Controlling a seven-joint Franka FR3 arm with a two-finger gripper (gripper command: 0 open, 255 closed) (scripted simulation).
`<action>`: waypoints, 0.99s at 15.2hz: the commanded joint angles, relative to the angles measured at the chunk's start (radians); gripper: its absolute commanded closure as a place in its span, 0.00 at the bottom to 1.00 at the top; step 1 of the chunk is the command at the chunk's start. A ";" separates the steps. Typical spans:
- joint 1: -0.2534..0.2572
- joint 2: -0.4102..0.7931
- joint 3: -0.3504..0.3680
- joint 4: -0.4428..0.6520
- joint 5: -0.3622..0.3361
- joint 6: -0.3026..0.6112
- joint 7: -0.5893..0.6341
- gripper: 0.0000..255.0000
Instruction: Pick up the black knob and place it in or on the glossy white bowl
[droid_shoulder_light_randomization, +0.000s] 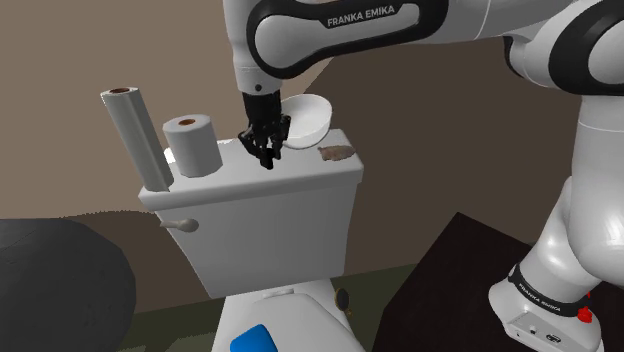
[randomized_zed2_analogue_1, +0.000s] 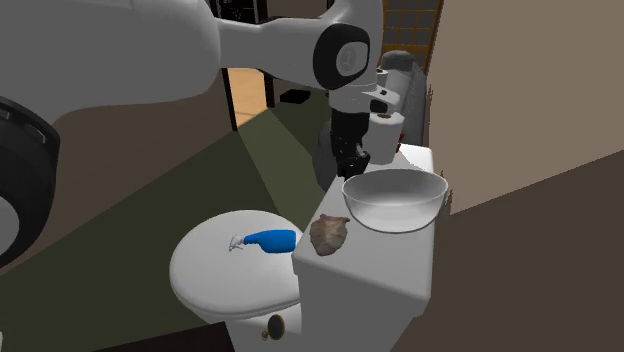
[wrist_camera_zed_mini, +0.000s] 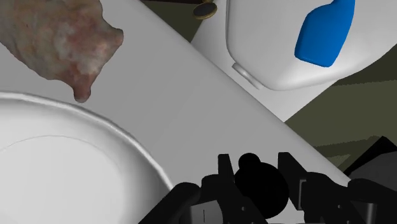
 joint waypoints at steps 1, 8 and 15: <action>0.000 0.008 0.000 -0.004 0.001 -0.004 0.000 1.00; 0.001 0.008 0.000 -0.001 0.001 -0.008 0.000 1.00; 0.011 0.021 0.002 0.113 -0.003 -0.108 -0.001 1.00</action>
